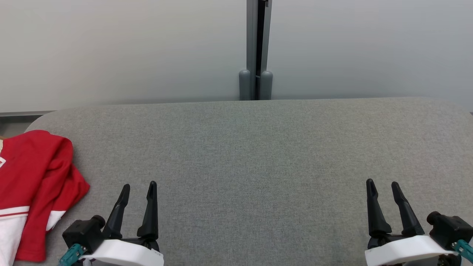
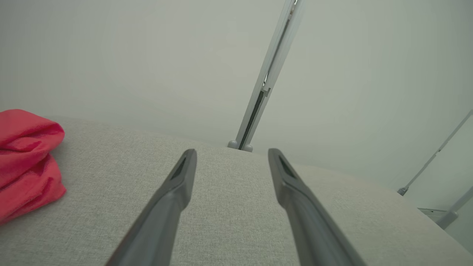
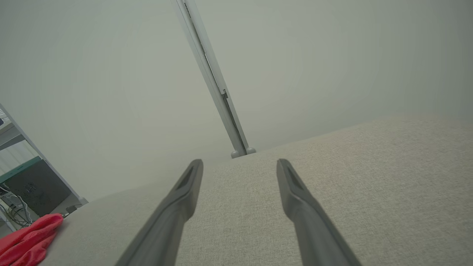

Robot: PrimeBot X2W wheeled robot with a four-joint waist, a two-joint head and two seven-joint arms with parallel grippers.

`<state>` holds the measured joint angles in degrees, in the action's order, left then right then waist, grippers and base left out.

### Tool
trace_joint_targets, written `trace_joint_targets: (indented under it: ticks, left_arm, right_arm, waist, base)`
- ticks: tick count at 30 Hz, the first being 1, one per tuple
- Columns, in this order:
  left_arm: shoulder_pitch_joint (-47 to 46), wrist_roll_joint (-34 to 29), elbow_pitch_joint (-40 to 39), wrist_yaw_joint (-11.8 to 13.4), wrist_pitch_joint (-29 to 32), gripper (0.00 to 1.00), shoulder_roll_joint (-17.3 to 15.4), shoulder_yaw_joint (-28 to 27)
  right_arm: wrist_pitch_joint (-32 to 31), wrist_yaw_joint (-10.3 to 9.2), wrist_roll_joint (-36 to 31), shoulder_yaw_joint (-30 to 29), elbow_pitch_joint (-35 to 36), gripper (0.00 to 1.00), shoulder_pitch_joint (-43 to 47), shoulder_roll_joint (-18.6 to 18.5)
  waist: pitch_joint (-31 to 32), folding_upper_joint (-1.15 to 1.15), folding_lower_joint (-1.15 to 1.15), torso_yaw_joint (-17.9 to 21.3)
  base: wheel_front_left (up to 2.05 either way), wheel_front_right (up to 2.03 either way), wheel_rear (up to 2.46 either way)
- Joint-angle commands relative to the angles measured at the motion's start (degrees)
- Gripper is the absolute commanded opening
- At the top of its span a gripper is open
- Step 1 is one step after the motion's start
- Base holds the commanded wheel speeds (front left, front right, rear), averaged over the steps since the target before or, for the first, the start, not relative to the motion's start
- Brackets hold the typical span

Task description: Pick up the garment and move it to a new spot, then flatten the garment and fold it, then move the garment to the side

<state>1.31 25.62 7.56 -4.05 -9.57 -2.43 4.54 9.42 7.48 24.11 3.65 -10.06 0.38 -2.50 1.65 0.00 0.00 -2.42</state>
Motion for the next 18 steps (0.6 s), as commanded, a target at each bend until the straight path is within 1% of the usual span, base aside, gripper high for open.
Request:
trace_joint_targets:
  ticks: [1,18]
  left_arm:
    - [-0.1,-1.9,-0.1,-0.3,-0.5,1.00,-0.3,0.3]
    - [-0.3,-9.4,1.1,0.0,-2.7,1.00,-0.4,0.8]
  right_arm:
    - [0.7,0.01,-1.8,-0.1,0.6,1.00,0.3,-0.3]
    - [2.9,0.01,-10.3,1.2,1.5,1.00,0.7,-0.4]
  waist:
    - [0.0,0.00,0.00,0.0]
    - [-0.4,0.00,0.00,-0.3]
  base:
    - [0.00,0.00,0.00]
    - [0.00,0.00,0.00]
